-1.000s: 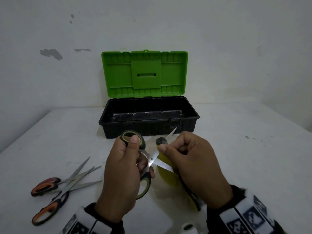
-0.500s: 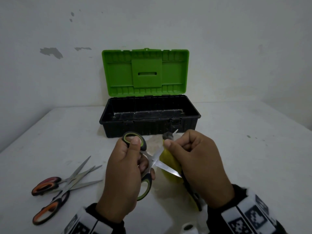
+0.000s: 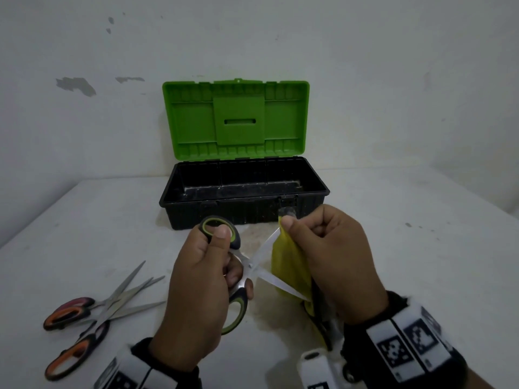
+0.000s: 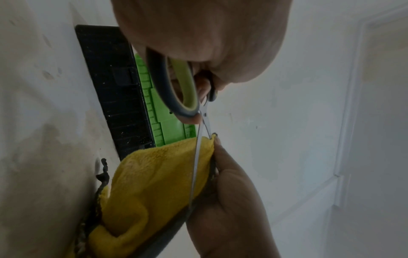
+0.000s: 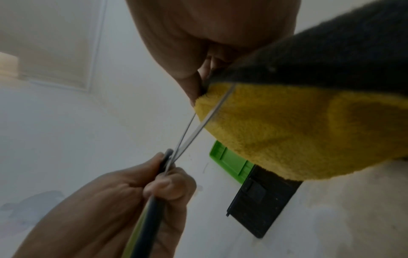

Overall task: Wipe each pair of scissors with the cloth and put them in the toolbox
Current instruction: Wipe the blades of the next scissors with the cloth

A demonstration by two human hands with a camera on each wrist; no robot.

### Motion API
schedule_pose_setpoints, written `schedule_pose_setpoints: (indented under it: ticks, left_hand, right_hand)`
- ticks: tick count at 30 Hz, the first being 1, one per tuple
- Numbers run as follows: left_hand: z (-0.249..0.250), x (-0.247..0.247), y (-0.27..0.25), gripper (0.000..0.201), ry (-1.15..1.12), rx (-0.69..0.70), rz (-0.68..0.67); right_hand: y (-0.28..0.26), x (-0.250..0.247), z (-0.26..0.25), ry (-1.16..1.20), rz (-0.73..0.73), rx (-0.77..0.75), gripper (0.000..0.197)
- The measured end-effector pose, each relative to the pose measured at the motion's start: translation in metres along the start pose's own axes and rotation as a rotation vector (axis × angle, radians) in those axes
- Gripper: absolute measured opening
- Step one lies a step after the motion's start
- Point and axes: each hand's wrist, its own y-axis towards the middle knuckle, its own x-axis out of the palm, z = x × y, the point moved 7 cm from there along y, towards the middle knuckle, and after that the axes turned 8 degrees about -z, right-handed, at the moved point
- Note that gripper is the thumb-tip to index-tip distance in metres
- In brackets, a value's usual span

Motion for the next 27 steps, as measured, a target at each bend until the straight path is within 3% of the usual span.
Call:
schedule_pose_setpoints:
  ticks: [5, 11, 16, 24, 27]
  left_hand:
    - [0.001, -0.002, 0.0, 0.027, -0.048, -0.005, 0.016]
    - [0.001, -0.001, 0.002, 0.026, -0.028, -0.025, 0.018]
    - [0.004, -0.008, 0.006, 0.028, 0.073, -0.011, 0.032]
    - [0.018, -0.003, 0.003, 0.029, 0.368, 0.139, 0.025]
    - [0.031, 0.005, -0.003, 0.03, 0.437, 0.256, 0.009]
  right_hand:
    - [-0.01, 0.019, -0.004, -0.077, -0.151, 0.01, 0.024]
    - [0.007, 0.002, 0.002, 0.016, -0.005, 0.01, 0.031]
    - [0.009, -0.011, -0.003, -0.047, 0.061, -0.028, 0.026]
    - [-0.018, 0.034, -0.016, -0.29, -0.247, -0.109, 0.02]
    - [-0.019, 0.038, -0.013, -0.255, -0.229, -0.071, 0.02]
